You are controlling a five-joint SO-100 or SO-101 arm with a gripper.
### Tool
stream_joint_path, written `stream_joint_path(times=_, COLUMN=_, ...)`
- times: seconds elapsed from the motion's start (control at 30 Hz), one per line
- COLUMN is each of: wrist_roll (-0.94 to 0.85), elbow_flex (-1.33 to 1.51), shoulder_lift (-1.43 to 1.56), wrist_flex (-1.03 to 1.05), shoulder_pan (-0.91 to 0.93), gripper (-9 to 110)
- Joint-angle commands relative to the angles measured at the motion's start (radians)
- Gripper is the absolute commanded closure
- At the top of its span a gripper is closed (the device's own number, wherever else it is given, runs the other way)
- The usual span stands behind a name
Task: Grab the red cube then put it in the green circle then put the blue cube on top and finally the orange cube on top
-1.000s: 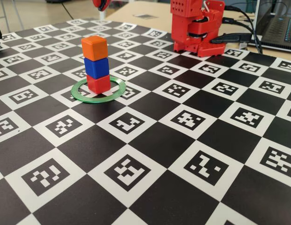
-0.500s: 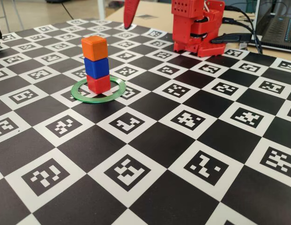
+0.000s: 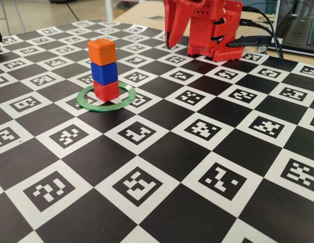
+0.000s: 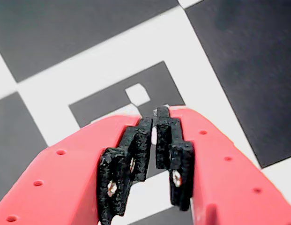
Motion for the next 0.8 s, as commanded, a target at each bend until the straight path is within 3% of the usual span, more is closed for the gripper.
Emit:
stream_joint_path(times=0.0, wrist_roll=-0.023, elbow_flex=0.018, shoulder_lift=0.097, wrist_flex=0.035, shoulder_pan=0.003, gripper=108)
stream_joint_path(times=0.77, wrist_roll=-0.192, elbow_flex=0.383, shoulder_lift=0.538, wrist_flex=0.115, shoulder_pan=0.035, gripper=108)
